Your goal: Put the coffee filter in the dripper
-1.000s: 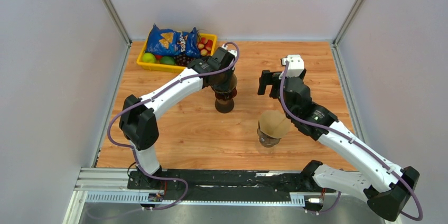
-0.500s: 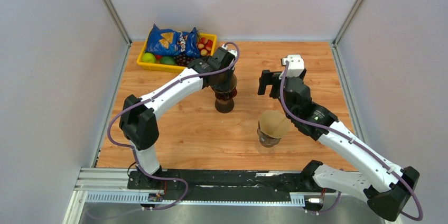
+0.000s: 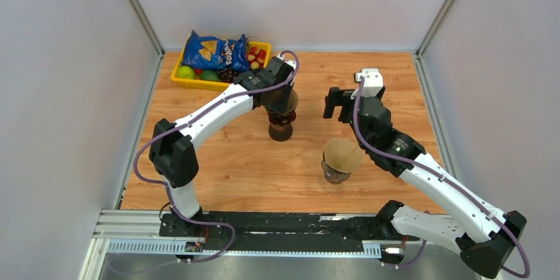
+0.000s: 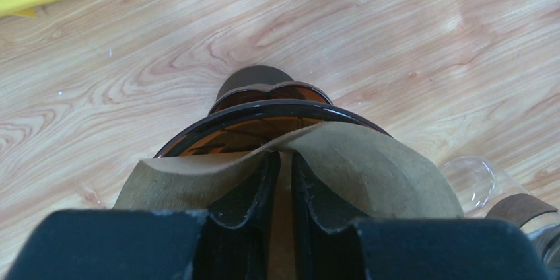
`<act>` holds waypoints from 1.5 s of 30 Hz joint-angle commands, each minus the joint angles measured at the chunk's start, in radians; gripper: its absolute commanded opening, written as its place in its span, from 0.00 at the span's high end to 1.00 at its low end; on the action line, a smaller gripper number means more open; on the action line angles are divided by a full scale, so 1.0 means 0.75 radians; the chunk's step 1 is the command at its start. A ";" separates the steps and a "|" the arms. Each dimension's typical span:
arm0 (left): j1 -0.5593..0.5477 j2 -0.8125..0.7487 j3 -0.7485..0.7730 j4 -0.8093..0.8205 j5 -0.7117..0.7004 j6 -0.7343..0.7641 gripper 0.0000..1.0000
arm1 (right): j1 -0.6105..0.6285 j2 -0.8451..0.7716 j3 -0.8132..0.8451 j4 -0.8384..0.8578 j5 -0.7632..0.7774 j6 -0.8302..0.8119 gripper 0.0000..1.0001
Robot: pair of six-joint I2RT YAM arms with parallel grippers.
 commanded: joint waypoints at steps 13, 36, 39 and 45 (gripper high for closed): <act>-0.020 -0.071 0.124 -0.013 0.026 0.015 0.69 | -0.005 -0.035 -0.008 0.046 0.015 0.007 0.00; -0.024 -0.072 0.123 -0.037 -0.013 0.011 0.61 | -0.004 -0.038 -0.010 0.044 0.010 0.005 0.00; -0.025 -0.074 0.126 -0.032 -0.009 0.012 0.64 | -0.004 -0.037 -0.010 0.045 0.010 0.005 0.00; -0.034 -0.075 0.140 -0.033 -0.007 0.017 0.66 | -0.004 -0.042 -0.011 0.045 0.009 0.004 0.00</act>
